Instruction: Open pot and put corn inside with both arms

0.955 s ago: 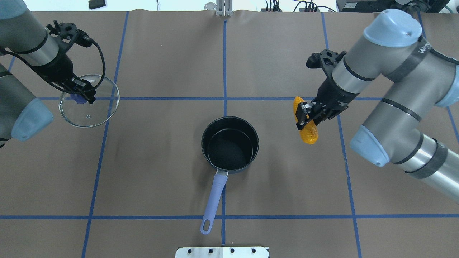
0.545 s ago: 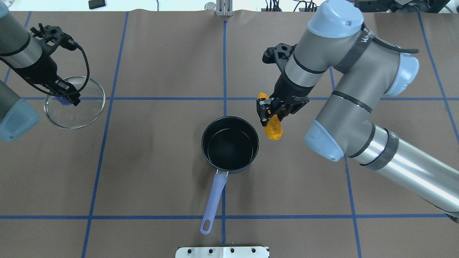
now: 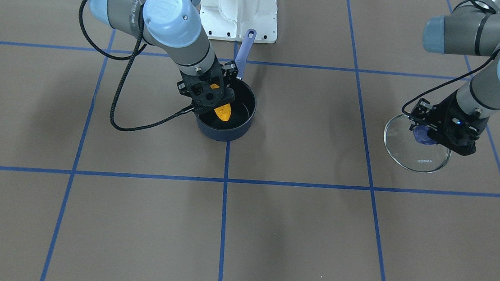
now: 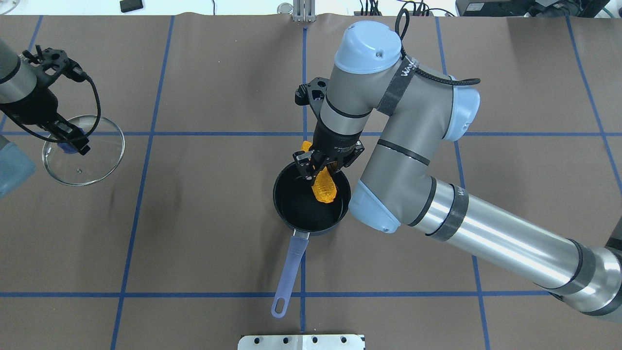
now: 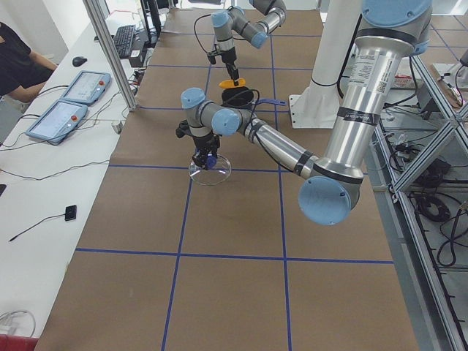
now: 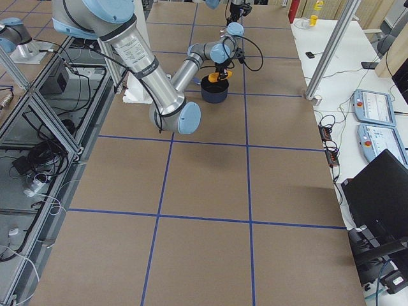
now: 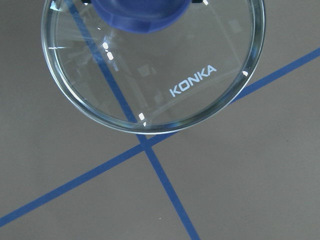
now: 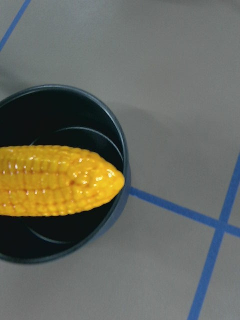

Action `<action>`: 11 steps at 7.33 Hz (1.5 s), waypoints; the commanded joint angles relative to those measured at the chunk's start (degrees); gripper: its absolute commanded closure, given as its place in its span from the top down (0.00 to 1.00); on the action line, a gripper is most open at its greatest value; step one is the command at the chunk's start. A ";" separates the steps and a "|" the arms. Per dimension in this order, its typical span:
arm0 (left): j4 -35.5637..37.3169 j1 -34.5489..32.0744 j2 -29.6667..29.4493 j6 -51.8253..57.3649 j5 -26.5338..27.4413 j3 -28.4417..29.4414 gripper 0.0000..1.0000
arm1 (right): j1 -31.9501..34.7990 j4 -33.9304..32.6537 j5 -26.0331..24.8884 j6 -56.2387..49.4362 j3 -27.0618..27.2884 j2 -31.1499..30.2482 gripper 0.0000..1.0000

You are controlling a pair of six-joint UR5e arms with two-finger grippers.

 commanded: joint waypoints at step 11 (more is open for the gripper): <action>-13.01 0.74 1.34 0.08 -6.41 13.00 0.60 | 2.11 -0.04 -1.20 -0.61 3.81 -1.09 1.00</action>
